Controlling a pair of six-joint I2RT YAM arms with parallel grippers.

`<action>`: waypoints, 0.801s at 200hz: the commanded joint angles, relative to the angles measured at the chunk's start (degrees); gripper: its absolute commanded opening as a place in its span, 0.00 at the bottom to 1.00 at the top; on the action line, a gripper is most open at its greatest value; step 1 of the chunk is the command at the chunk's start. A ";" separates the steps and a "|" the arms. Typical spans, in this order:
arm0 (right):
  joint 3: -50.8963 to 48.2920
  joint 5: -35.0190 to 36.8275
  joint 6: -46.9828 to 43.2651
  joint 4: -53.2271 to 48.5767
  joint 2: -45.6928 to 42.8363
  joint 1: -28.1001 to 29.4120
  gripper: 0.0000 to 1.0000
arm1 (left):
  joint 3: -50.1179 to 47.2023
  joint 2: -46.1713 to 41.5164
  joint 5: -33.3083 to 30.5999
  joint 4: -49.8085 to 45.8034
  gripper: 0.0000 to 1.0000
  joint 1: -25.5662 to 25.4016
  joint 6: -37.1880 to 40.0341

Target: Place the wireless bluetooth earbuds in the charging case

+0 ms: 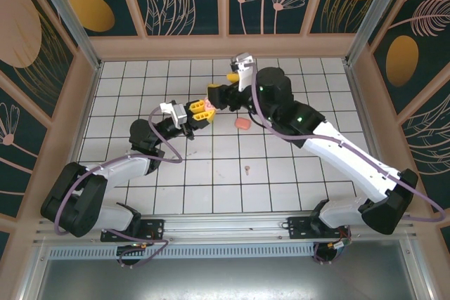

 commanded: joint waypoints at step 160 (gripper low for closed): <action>6.36 -10.59 8.98 -6.13 4.16 2.20 0.02 | 1.01 -3.95 -1.01 -8.41 0.00 -0.27 8.47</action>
